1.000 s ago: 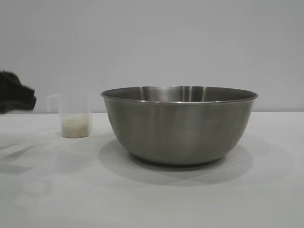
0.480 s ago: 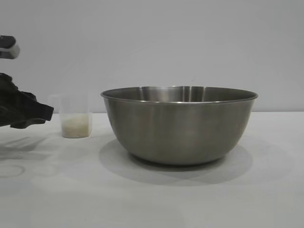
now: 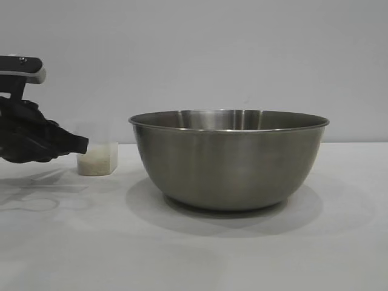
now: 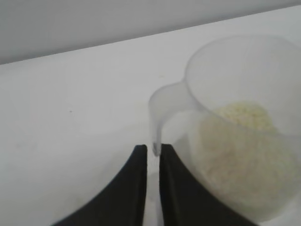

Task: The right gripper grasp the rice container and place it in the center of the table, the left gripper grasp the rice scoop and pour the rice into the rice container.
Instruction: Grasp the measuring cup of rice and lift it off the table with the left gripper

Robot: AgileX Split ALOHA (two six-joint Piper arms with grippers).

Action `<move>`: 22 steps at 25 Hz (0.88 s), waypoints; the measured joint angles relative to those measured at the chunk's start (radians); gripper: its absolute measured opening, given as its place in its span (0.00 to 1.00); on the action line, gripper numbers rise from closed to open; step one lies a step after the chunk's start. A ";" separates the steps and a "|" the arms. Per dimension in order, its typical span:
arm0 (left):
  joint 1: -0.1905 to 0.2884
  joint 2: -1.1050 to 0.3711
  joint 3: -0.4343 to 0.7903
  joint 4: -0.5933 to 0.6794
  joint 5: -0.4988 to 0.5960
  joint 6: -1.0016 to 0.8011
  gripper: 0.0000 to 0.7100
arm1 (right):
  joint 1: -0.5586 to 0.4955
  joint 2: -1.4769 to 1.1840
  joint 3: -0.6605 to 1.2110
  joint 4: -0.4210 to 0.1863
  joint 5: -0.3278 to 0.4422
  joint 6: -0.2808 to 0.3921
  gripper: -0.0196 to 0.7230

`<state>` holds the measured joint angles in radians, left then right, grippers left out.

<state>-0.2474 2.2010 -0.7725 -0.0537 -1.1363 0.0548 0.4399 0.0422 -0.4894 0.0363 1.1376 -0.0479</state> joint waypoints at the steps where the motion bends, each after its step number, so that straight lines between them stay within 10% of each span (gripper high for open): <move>1: 0.000 0.000 -0.009 0.007 0.000 0.000 0.33 | 0.000 0.000 0.000 -0.001 0.000 0.003 0.52; 7: 0.000 0.000 -0.057 0.067 0.002 0.000 0.00 | 0.000 0.000 0.000 -0.002 0.000 0.005 0.52; 22: 0.000 -0.171 -0.072 0.279 0.008 0.193 0.00 | 0.000 0.000 0.000 -0.002 0.000 0.007 0.52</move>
<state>-0.2474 2.0304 -0.8441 0.2248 -1.1283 0.2482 0.4399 0.0422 -0.4894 0.0339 1.1376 -0.0413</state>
